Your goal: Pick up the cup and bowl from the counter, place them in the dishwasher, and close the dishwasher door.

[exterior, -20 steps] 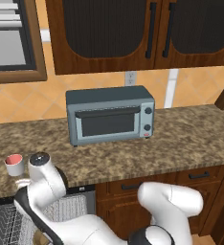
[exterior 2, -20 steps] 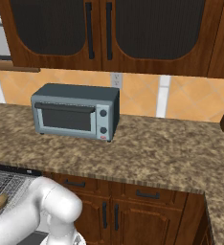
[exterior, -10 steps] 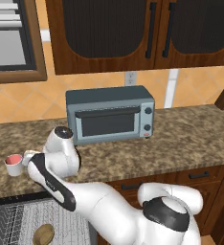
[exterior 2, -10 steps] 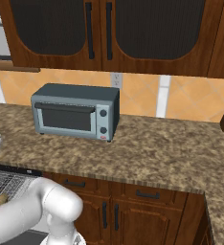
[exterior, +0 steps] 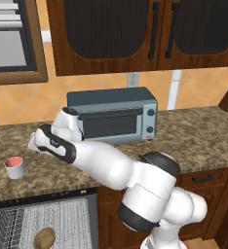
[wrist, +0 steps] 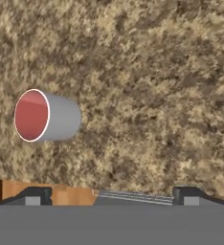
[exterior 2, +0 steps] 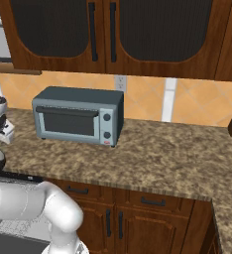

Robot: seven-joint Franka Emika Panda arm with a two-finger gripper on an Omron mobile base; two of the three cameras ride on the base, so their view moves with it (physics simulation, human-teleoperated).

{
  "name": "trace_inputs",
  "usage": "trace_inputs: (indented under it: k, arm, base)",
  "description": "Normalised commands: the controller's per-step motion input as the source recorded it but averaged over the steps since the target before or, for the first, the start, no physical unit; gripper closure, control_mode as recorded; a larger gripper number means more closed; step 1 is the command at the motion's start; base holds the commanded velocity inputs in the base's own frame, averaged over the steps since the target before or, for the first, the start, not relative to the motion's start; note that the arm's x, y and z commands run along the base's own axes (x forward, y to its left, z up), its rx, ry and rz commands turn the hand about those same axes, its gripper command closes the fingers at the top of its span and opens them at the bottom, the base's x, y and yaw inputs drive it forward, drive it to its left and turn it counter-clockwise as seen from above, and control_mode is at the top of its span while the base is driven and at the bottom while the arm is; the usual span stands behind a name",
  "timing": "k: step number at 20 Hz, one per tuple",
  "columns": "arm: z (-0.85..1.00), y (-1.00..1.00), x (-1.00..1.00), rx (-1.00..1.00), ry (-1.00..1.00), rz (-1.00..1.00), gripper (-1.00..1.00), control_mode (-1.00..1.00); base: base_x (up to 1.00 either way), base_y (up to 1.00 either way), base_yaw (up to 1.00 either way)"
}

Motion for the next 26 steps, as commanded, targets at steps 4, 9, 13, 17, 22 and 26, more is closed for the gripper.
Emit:
trace_inputs:
  k: [4, 9, 13, 17, 22, 26]
  arm:
    - [0.00, 0.09, 0.54, 0.00, 0.11, 0.00, -1.00, -1.00]
    - [0.00, 0.28, 0.19, 0.00, 0.07, 0.02, -1.00, -1.00]
    - [0.00, 0.45, 0.11, 0.00, 0.01, 0.06, -1.00, -1.00]
    - [-0.05, 0.44, 0.16, 0.00, 0.00, 0.07, -1.00, -1.00]
    - [-0.14, 0.43, 0.13, -0.01, 0.00, 0.05, -1.00, -1.00]
    - [-0.30, 0.39, 0.02, -0.04, -0.01, 0.02, -1.00, -1.00]
  base:
    - [0.00, 0.00, 0.00]
    - [0.00, 0.00, 0.00]
    - [0.00, 0.00, 0.00]
    - [0.00, 0.00, 0.00]
    - [0.00, 0.00, 0.00]
    - [0.00, 0.00, 0.00]
